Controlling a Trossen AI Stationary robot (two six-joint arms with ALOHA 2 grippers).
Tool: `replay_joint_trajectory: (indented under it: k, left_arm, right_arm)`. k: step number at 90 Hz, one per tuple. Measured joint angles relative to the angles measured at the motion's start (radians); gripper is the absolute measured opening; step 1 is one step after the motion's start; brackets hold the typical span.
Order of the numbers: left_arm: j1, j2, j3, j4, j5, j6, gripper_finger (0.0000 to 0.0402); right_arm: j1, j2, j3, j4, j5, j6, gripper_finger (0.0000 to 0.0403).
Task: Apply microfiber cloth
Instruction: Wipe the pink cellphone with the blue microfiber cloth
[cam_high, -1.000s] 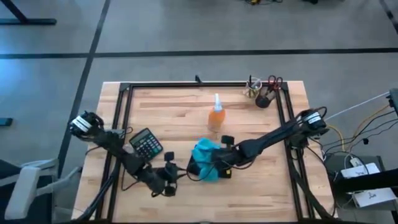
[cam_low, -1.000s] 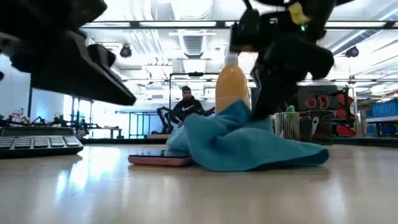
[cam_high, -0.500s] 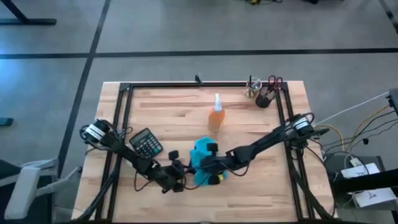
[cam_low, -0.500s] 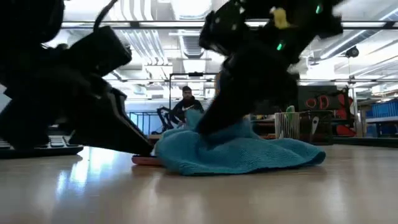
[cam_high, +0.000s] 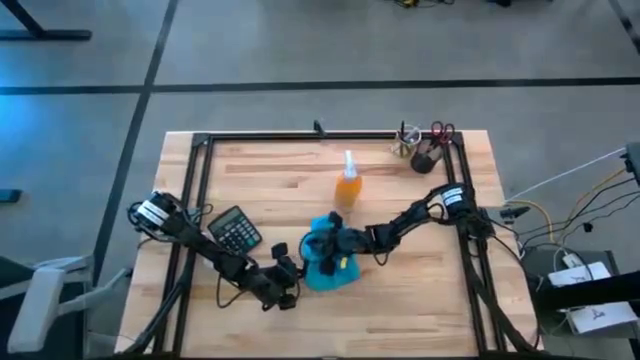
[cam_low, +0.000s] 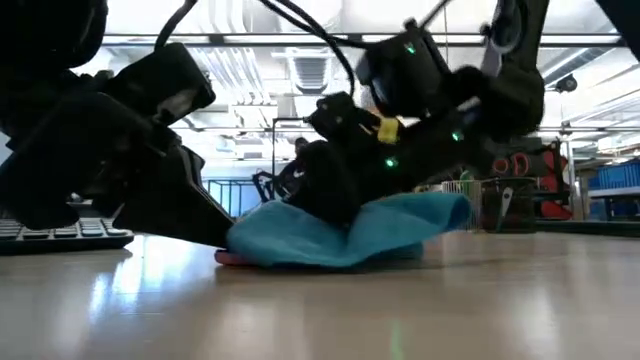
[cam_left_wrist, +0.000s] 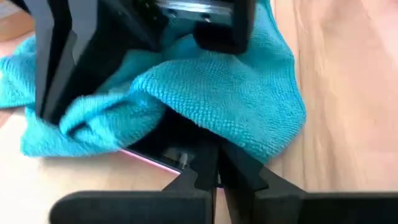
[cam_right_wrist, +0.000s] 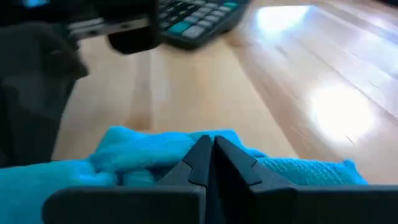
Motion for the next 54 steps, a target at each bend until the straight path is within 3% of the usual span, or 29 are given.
replay_joint_trajectory:
  k: [18, 39, 54]
  left_arm:
    - [-0.009, 0.0, -0.002, -0.016, 0.01, -0.023, 0.0002]
    - [-0.013, 0.0, -0.003, -0.013, 0.021, -0.022, 0.0002]
    - [-0.008, 0.001, -0.004, -0.005, 0.013, -0.007, 0.0001]
  right_arm:
    - [-0.004, -0.077, -0.15, -0.003, 0.22, 0.026, 0.0002]
    - [0.031, -0.23, -0.281, -0.042, 0.231, 0.019, 0.0002]
    - [0.063, -0.227, -0.26, -0.022, 0.184, 0.033, 0.0002]
